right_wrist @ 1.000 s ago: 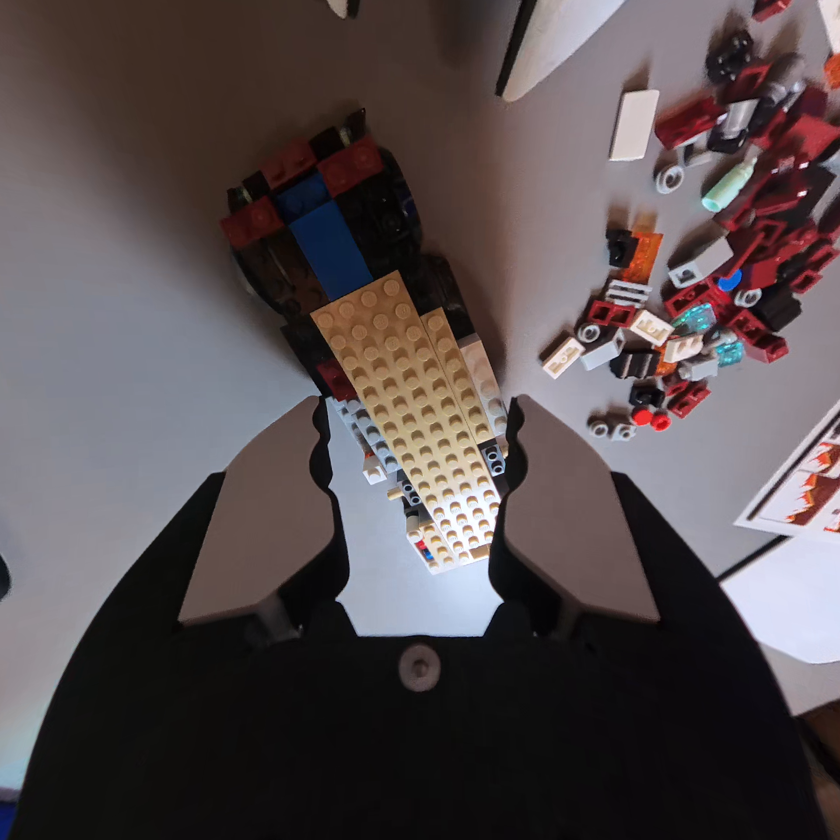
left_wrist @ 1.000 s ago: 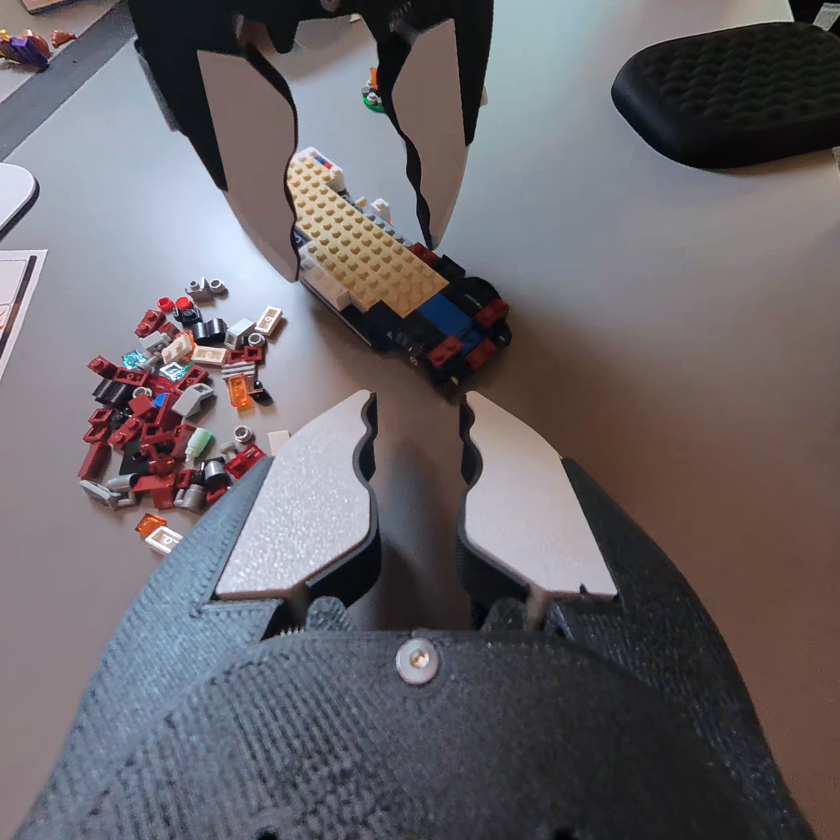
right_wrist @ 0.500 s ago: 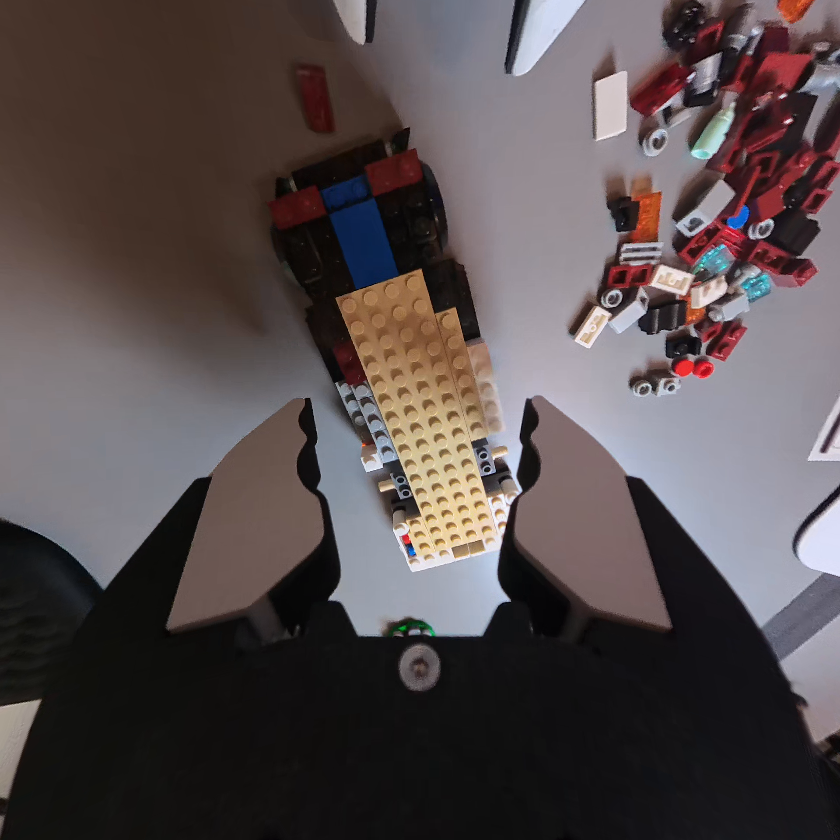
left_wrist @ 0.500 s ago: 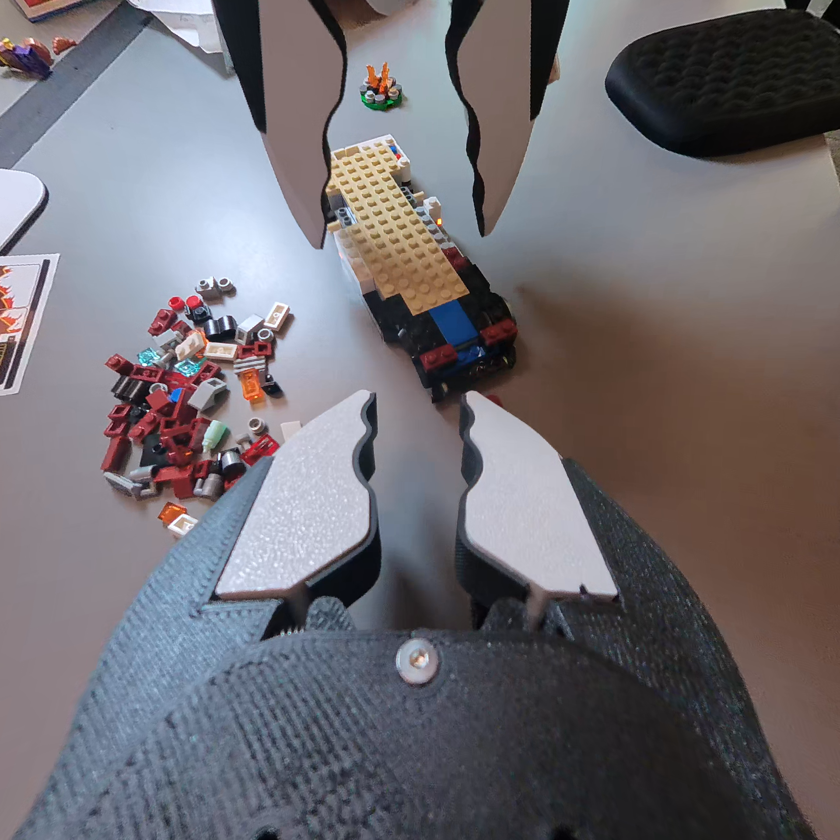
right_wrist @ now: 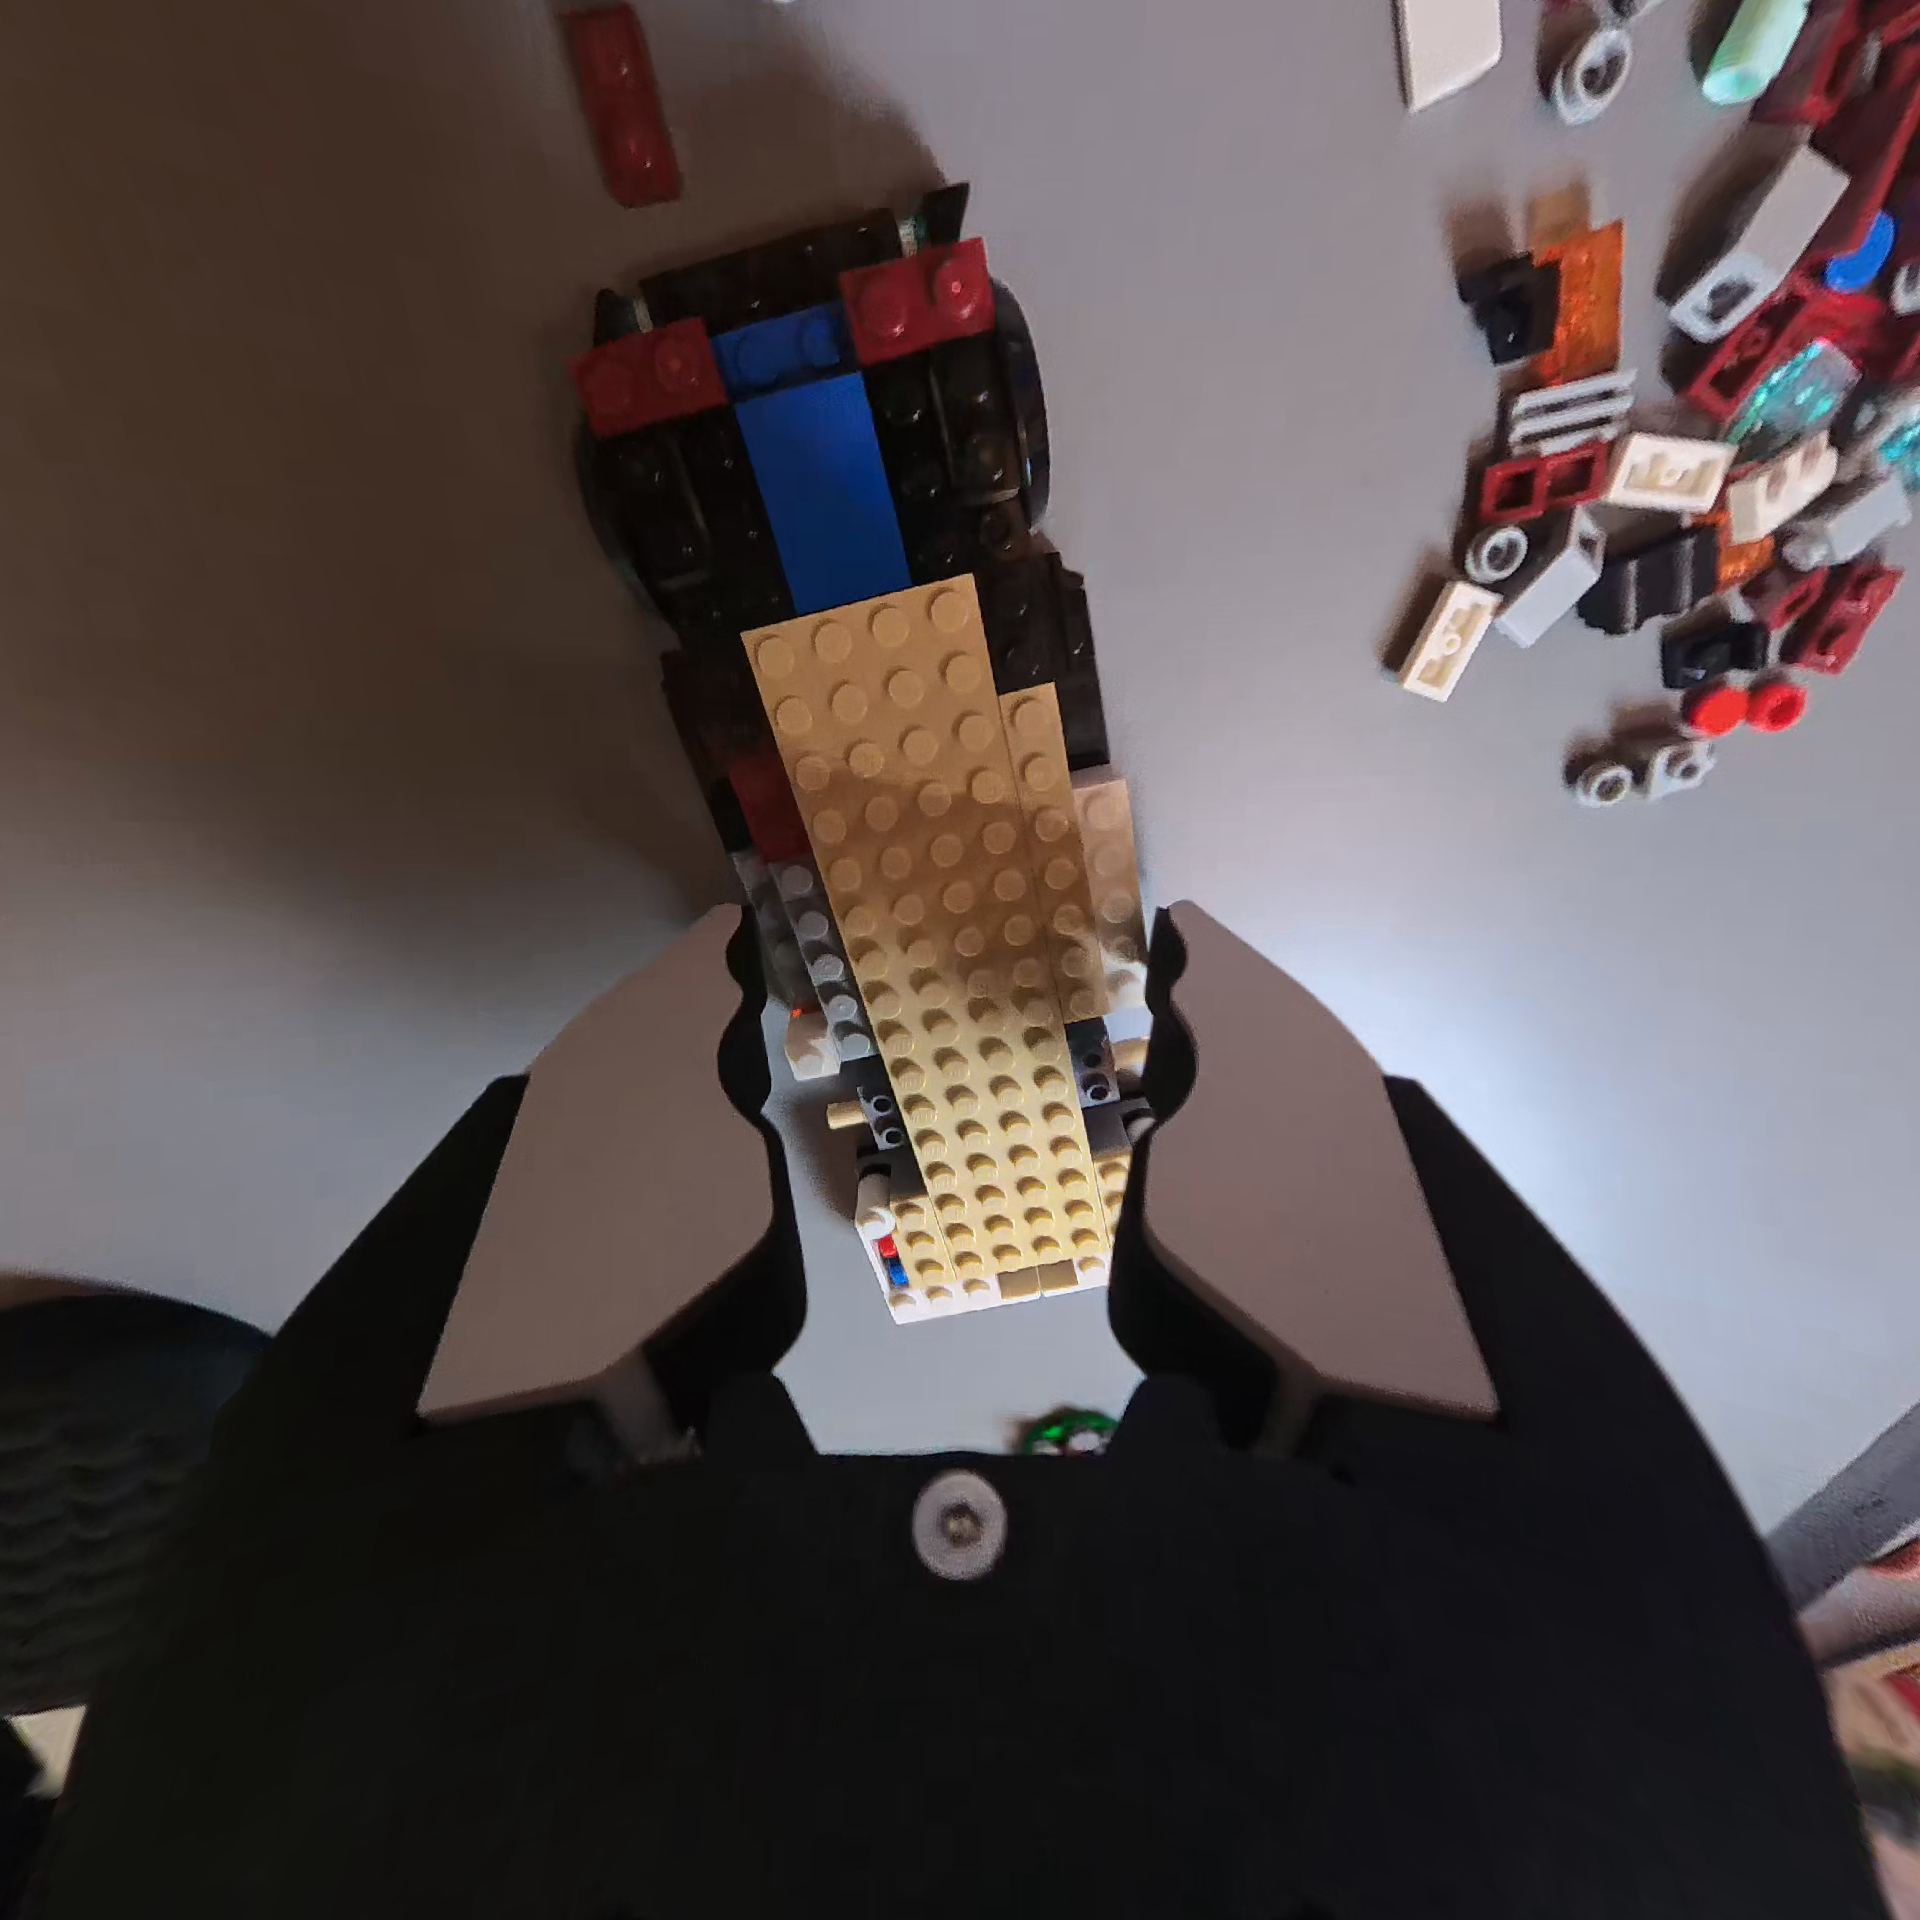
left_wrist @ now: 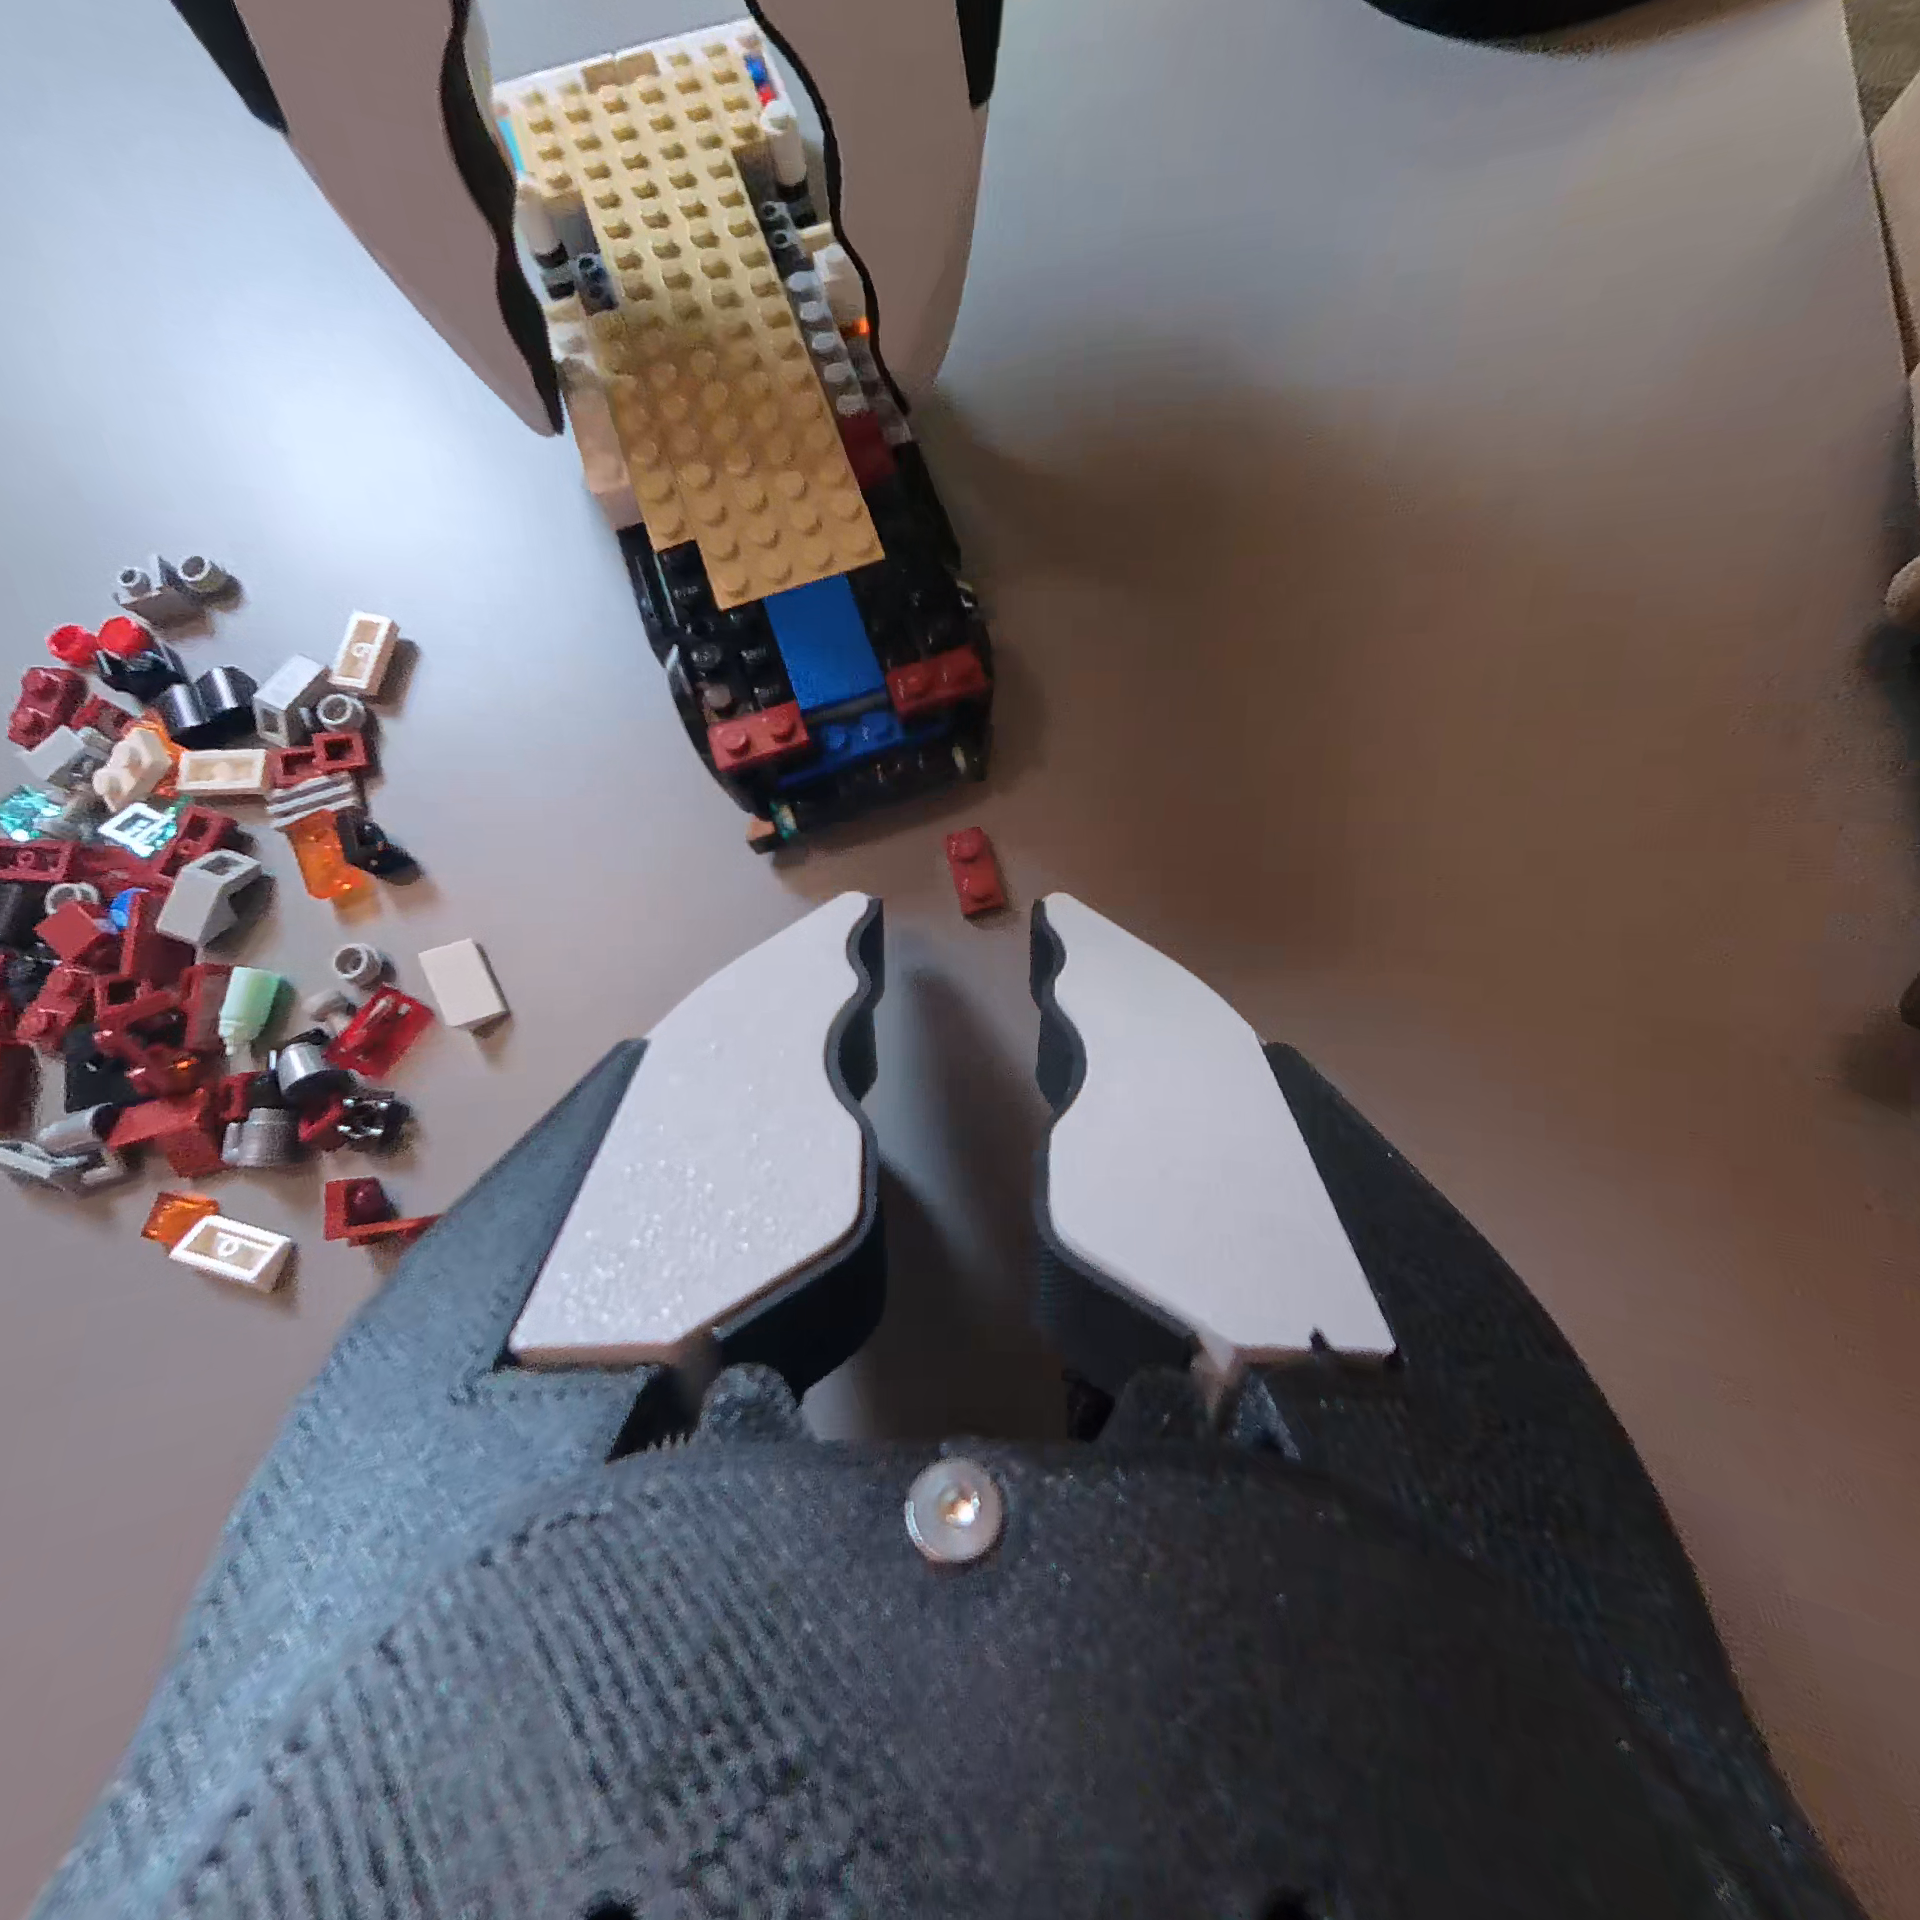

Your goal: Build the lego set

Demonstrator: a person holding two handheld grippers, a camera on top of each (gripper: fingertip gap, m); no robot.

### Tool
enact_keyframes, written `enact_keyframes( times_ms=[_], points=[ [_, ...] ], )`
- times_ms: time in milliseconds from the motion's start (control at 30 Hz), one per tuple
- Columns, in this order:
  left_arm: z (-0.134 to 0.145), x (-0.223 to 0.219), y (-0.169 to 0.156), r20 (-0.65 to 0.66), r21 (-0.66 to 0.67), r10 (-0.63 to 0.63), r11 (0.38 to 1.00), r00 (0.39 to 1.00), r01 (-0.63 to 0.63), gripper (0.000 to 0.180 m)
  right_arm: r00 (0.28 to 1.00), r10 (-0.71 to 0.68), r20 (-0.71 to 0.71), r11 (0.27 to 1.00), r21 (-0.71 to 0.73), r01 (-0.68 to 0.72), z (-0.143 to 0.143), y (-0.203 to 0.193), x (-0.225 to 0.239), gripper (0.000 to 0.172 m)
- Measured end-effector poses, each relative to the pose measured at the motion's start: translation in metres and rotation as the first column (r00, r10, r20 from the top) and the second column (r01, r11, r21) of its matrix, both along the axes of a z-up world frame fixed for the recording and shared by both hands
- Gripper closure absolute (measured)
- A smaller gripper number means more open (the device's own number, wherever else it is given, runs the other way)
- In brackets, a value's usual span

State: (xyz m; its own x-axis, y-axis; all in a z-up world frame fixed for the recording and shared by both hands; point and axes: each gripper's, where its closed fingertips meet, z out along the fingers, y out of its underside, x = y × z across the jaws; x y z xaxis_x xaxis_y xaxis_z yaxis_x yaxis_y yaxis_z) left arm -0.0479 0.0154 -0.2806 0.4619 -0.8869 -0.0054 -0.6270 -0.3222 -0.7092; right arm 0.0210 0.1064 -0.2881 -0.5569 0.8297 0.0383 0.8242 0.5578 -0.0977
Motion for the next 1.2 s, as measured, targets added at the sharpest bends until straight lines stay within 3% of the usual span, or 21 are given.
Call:
enact_keyframes(
  times_ms=[200, 633, 900, 1200],
  points=[
    [-0.001, 0.006, -0.004, -0.022, -0.010, 0.008, 1.000, 1.000, -0.008, 0.157, 0.967, -0.253, -0.012, 0.965, -0.069, 0.252, 0.008, -0.026, 0.013, 0.100],
    [-0.005, 0.001, 0.005, -0.124, 0.041, 0.070, 0.997, 0.990, -0.065, 0.173, 0.957, -0.237, -0.169, 0.971, -0.053, 0.231, 0.000, -0.028, 0.020, 0.101],
    [0.018, -0.001, 0.018, 0.074, -0.017, 0.164, 0.986, 0.984, -0.163, 0.174, 0.946, -0.253, -0.204, 0.967, -0.079, 0.241, 0.001, -0.029, 0.020, 0.102],
    [0.004, 0.003, 0.024, 0.081, -0.131, 0.280, 0.954, 0.957, -0.268, 0.174, 0.940, -0.270, -0.207, 0.963, -0.078, 0.260, 0.001, -0.029, 0.020, 0.102]
  ],
)
